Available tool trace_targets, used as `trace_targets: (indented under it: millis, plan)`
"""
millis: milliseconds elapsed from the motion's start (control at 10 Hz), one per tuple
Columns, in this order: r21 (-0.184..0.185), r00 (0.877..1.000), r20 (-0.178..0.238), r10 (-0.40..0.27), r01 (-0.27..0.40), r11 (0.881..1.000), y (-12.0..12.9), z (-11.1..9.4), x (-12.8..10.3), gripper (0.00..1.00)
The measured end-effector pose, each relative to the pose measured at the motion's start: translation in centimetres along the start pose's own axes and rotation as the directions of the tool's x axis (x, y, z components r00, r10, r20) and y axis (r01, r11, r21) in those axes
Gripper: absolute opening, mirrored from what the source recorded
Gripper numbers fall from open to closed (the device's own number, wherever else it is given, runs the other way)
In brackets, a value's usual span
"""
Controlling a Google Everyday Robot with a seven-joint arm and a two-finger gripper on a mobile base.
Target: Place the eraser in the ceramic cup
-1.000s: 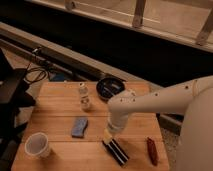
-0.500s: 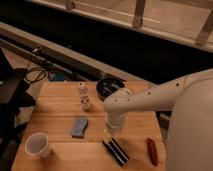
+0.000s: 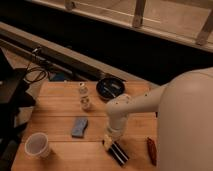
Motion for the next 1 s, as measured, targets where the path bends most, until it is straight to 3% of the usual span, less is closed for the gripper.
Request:
trace_targets:
  millis: [100, 200, 300, 800, 1000]
  plan:
    - [-0.037, 1.000, -0.011, 0.016, -0.017, 0.999, 0.0, 0.5, -0.1, 0.61]
    - [-0.049, 1.000, -0.022, 0.015, -0.016, 0.999, 0.0, 1.2, 0.2, 0.59]
    - [-0.048, 1.000, -0.027, 0.016, -0.017, 0.999, 0.0, 1.0, 0.5, 0.53]
    - [-0.054, 1.000, -0.026, 0.012, -0.013, 0.998, 0.2, 0.7, 0.5, 0.02]
    - [-0.062, 1.000, -0.005, 0.007, -0.008, 0.998, 1.1, 1.5, 0.3, 0.00]
